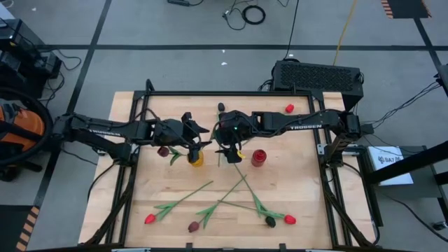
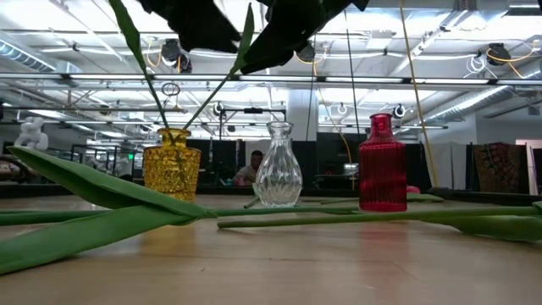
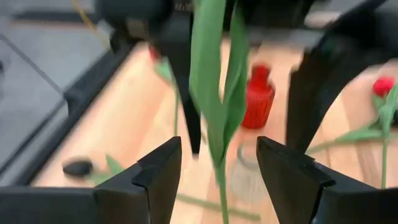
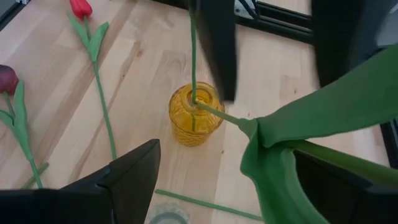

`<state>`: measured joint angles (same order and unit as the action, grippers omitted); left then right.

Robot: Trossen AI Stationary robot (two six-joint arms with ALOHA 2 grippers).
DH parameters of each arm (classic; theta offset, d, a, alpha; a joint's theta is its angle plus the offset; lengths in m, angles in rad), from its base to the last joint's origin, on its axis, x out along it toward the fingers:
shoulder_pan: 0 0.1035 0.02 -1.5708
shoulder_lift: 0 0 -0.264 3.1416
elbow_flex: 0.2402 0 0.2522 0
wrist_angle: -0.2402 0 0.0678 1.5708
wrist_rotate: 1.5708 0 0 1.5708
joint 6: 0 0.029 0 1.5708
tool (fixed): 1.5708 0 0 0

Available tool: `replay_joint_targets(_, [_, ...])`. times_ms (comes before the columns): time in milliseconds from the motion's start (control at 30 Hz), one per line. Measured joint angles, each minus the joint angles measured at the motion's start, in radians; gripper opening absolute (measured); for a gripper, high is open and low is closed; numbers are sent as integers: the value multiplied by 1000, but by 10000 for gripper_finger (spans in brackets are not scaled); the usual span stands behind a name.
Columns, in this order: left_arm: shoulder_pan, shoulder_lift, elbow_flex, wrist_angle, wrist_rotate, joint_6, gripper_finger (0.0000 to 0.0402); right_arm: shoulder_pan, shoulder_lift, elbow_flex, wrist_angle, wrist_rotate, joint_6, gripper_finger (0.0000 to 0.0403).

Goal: Sort flowers into vase by color
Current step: Put the top red tulip into the yellow vase

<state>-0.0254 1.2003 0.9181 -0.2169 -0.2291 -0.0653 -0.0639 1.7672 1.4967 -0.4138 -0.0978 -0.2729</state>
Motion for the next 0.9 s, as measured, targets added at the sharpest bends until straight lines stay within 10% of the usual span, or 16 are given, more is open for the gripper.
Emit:
replay_joint_targets(533, [22, 34, -51, 36, -8, -33, 209, 0, 0, 0, 45, 0, -1, 313])
replay_joint_targets(900, [26, 32, -52, 59, -9, -1, 33, 0, 0, 0, 40, -6, 58, 313])
